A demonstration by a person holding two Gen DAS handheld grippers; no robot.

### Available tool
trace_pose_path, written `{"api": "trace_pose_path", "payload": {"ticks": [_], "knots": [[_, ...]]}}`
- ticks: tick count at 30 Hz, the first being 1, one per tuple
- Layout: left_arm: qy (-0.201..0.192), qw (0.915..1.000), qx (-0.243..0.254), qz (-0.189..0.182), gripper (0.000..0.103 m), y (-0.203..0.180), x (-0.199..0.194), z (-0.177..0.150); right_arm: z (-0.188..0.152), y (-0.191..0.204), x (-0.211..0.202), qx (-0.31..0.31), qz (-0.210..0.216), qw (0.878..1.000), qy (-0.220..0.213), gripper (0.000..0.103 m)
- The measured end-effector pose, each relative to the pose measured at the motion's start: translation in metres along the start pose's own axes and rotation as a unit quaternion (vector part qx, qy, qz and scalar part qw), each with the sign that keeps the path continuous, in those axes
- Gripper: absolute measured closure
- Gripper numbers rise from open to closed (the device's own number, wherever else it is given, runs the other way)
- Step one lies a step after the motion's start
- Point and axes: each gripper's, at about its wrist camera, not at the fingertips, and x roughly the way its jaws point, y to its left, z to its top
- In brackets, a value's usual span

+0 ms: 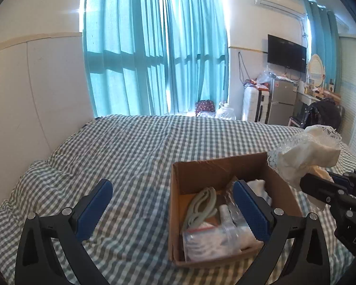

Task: Organize objects
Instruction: 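Carry the cloth over the box and release it with the right tool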

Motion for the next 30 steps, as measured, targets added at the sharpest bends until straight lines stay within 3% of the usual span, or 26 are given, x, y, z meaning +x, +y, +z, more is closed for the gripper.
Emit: {"api": "trace_pose_path", "payload": {"ticks": [7,12,18,21,23,30], "knots": [[0.023,0.9997,0.000,0.012,0.000,0.006,0.060,-0.001,0.020,-0.014,0.082,0.003,0.008,1.000,0.026,0.089],[0.052,0.9986,-0.002,0.013,0.000,0.008,0.086,-0.014,0.012,-0.017,0.131,0.006,0.019,0.998,0.058,0.089],[0.069,0.9970,0.011,0.033,0.000,0.006,0.097,-0.029,-0.005,-0.025,0.156,0.021,0.020,0.996,0.083,0.087],[0.075,0.9964,0.011,0.038,0.000,0.006,0.094,-0.033,-0.006,-0.030,0.156,0.035,0.023,0.996,0.085,0.073],[0.077,0.9963,0.009,0.037,0.000,0.007,0.089,-0.033,-0.003,-0.031,0.148,0.041,0.023,0.996,0.079,0.058],[0.057,0.9974,0.013,0.043,0.000,0.005,0.051,-0.016,0.015,-0.031,0.096,0.046,0.011,0.998,0.036,0.037]]}}
